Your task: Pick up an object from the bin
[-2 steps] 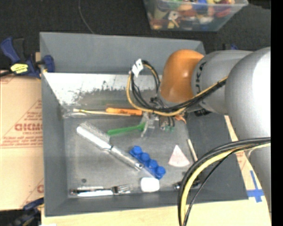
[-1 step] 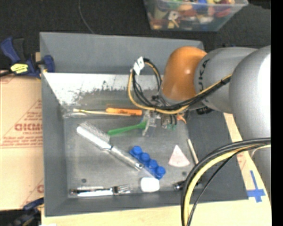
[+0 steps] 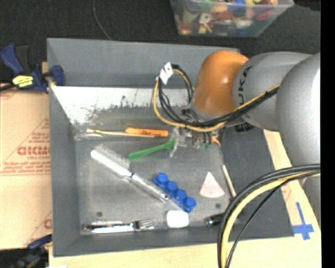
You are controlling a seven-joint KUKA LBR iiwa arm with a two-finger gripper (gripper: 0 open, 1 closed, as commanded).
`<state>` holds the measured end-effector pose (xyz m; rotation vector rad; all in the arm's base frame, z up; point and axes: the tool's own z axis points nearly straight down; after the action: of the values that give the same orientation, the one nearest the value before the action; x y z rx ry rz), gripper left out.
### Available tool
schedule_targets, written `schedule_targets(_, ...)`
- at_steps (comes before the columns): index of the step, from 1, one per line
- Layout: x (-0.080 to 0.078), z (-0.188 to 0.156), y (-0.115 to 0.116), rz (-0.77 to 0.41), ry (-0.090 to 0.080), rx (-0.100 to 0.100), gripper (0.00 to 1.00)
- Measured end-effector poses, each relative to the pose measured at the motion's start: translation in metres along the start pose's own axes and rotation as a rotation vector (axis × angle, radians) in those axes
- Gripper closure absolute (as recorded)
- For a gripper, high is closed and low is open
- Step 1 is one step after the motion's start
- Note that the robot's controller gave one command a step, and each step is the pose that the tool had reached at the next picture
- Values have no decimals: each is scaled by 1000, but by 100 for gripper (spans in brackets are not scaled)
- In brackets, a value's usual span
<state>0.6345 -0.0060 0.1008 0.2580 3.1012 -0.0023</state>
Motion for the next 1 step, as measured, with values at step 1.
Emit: schedule_targets(1, 1, -15, 0, 0, 5, 1, 100)
